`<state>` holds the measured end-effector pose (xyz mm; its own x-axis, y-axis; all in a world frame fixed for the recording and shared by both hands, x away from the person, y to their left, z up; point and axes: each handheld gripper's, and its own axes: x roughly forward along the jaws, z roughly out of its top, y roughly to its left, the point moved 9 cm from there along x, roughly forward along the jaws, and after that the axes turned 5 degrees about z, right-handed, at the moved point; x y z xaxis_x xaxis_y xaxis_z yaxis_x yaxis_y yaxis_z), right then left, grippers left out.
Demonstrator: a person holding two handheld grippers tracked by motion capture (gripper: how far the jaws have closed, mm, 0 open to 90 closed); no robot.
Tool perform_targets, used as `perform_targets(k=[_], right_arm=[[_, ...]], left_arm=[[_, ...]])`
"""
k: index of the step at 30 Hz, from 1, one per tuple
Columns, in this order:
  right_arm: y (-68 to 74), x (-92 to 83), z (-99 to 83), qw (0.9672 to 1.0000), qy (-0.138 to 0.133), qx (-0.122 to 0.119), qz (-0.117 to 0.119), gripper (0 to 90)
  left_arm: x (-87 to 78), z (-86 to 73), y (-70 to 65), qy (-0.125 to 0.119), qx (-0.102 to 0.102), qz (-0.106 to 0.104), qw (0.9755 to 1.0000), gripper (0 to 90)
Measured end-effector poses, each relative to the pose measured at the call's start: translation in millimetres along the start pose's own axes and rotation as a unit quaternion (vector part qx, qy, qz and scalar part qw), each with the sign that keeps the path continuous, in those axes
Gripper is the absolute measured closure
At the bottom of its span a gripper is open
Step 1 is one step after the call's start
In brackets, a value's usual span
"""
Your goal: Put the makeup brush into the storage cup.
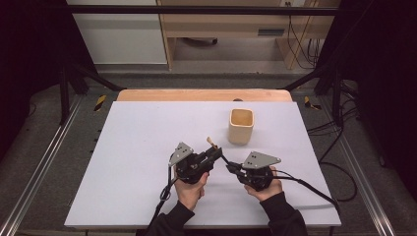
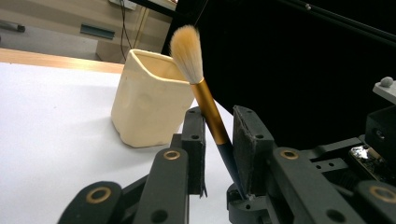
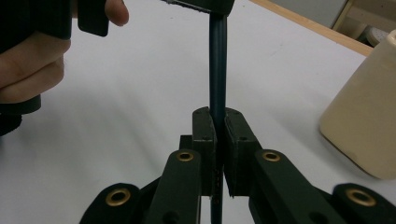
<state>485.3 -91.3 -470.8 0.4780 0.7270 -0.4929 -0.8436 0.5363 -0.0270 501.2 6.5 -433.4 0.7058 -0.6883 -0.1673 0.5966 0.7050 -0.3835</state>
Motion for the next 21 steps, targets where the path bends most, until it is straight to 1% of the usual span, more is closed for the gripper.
perform_targets(k=[11,21], right_arm=[[1.2,1.7,-0.3,1.0000,-0.002,0.008,0.005,84.7],[2.6,3.4,-0.4,0.9998,-0.004,0.016,0.011,84.7]], left_arm=[[-1.1,1.3,-4.5,-0.005,0.002,-0.007,1.0000,77.7],[-2.6,2.7,-12.1,-0.008,0.008,-0.017,0.9998,81.6]])
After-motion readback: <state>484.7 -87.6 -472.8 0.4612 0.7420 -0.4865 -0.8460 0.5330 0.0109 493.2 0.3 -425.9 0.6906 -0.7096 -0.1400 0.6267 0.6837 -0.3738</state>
